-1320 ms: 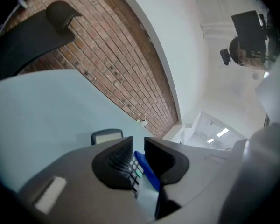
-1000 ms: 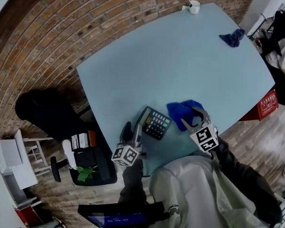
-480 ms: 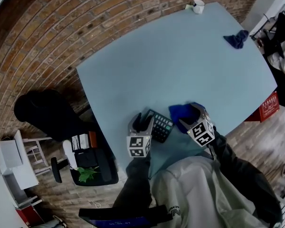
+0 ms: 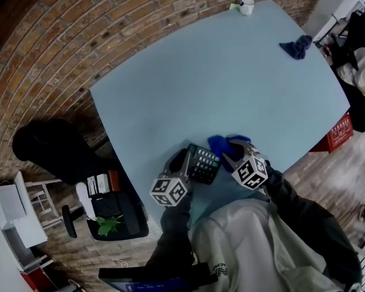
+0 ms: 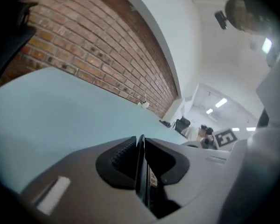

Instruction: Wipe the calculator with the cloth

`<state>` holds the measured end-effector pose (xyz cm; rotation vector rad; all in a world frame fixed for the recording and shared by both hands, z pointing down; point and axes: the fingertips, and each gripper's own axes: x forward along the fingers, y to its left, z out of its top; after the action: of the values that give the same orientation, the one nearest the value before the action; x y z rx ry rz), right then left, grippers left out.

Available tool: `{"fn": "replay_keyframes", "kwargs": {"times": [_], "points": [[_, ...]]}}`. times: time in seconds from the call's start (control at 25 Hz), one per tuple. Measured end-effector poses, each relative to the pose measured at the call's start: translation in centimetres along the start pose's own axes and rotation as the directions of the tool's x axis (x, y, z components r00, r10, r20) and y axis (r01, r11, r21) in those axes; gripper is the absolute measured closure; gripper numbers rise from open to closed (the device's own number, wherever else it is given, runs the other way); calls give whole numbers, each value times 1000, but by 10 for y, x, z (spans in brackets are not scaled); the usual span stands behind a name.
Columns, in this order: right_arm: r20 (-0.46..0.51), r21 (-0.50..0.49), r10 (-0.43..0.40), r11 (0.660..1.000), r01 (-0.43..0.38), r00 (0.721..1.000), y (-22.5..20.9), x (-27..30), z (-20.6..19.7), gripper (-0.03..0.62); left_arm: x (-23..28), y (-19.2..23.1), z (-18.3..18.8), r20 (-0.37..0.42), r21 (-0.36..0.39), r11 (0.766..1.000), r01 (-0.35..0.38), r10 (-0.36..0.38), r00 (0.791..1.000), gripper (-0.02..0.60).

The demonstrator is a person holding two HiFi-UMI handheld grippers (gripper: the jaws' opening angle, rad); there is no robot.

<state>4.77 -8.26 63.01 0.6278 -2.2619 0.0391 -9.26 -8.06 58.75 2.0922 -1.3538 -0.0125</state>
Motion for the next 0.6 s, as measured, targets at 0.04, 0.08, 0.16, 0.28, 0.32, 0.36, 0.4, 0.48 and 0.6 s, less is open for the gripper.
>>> {"fn": "replay_keyframes", "kwargs": {"times": [0.04,0.08,0.16,0.28,0.32,0.36,0.4,0.48,0.6], "points": [[-8,-12,-4,1000,4,1000,2,-1,-1,475,-2,-1,0,14,-50,999,8,-7,1000,522],[-10,-4,-10,1000,10,1000,3,-4,-2,487,-6,-2,-1,24,-84,996,15,-13,1000,526],[23,61,-22,998,21,1000,-2,-12,1,498,-15,-3,-3,43,-141,990,18,-12,999,532],[142,143,-32,990,12,989,-9,-34,26,503,-36,3,0,113,-267,964,2,29,993,534],[174,148,-21,989,-5,984,-7,-39,37,503,-42,5,2,141,-308,952,4,41,989,534],[201,145,0,989,-30,980,-1,-42,48,503,-47,5,5,171,-347,938,17,45,984,534],[225,135,30,989,-61,974,9,-44,59,503,-51,3,8,203,-385,922,37,46,978,534],[258,90,95,988,-122,961,33,-50,81,505,-57,-3,16,262,-445,893,68,57,963,534],[264,-45,202,979,-197,943,80,-72,109,508,-66,-9,30,346,-522,844,125,75,935,534]]}}
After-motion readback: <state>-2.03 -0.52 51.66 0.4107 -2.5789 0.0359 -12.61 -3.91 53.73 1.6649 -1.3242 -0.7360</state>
